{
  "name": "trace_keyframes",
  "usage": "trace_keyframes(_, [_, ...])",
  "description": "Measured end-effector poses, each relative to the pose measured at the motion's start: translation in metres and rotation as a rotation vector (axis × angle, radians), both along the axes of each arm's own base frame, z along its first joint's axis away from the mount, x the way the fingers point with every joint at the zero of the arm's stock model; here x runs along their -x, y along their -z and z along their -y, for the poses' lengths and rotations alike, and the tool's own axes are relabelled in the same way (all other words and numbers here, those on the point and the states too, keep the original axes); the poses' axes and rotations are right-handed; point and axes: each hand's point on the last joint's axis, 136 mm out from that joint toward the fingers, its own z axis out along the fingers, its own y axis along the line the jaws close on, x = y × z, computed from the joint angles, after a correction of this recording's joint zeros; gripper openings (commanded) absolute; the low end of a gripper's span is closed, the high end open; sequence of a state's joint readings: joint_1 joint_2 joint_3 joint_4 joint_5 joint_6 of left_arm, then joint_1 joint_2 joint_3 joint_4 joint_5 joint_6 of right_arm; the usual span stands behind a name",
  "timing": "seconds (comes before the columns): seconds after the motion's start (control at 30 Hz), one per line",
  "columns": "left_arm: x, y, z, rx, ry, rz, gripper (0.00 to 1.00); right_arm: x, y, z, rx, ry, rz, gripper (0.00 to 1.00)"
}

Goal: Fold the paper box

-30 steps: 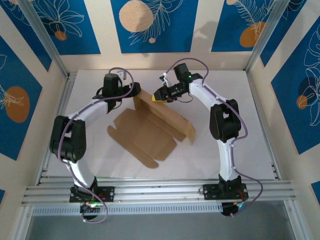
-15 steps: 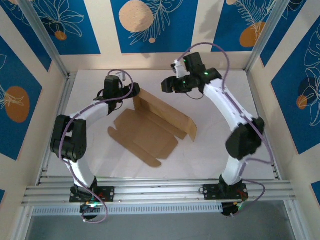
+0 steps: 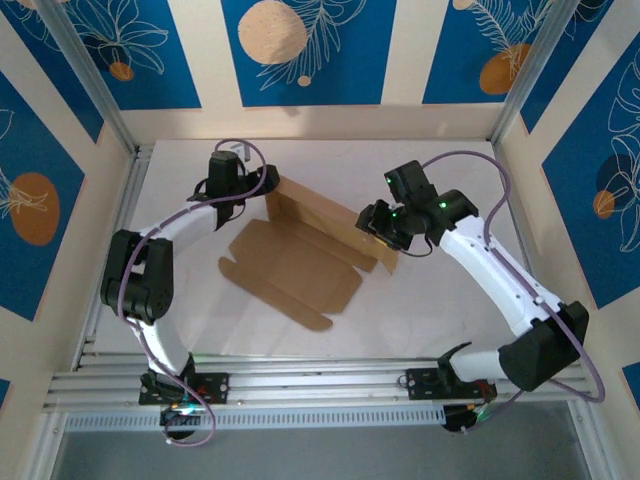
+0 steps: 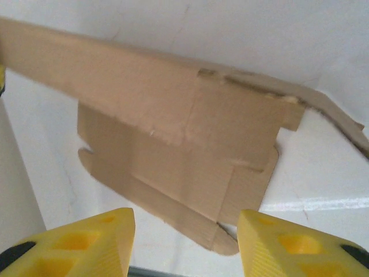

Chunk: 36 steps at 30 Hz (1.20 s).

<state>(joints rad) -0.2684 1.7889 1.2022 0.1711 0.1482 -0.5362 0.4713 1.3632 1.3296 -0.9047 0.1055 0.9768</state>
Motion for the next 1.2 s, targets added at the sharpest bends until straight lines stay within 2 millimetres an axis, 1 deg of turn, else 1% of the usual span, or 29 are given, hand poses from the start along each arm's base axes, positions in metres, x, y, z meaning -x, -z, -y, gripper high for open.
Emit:
trace_keyframes(0.1, [0.0, 0.0, 0.0, 0.006, -0.004, -0.004, 0.73, -0.01, 0.015, 0.001, 0.009, 0.045, -0.039, 0.55])
trace_keyframes(0.27, [0.0, 0.001, 0.0, 0.01, -0.006, -0.006, 0.73, -0.028, 0.032, -0.006, -0.007, 0.078, -0.066, 0.59])
trace_keyframes(0.37, [0.001, 0.002, 0.0, 0.016, -0.009, -0.011, 0.73, -0.039, 0.036, -0.01, -0.036, 0.084, -0.061, 0.61])
trace_keyframes(0.47, [0.001, 0.002, 0.0, 0.026, -0.016, -0.016, 0.73, -0.054, 0.038, -0.012, -0.079, 0.091, -0.05, 0.63])
trace_keyframes(0.57, [0.001, 0.002, 0.0, 0.034, -0.023, -0.021, 0.73, -0.07, 0.042, -0.015, -0.134, 0.077, -0.042, 0.63])
trace_keyframes(0.7, [0.006, 0.003, 0.001, 0.052, -0.033, -0.039, 0.73, -0.09, 0.039, -0.02, -0.231, 0.031, -0.014, 0.62])
trace_keyframes(0.9, [0.019, 0.003, -0.007, 0.072, -0.076, -0.075, 0.72, -0.116, 0.021, -0.026, -0.316, -0.073, 0.051, 0.59])
trace_keyframes(1.1, [0.039, 0.003, -0.015, 0.099, -0.113, -0.102, 0.73, -0.128, 0.016, -0.036, -0.384, -0.164, 0.094, 0.56])
trace_keyframes(1.2, [0.046, 0.003, -0.018, 0.104, -0.125, -0.105, 0.72, -0.137, 0.013, -0.039, -0.432, -0.188, 0.12, 0.55])
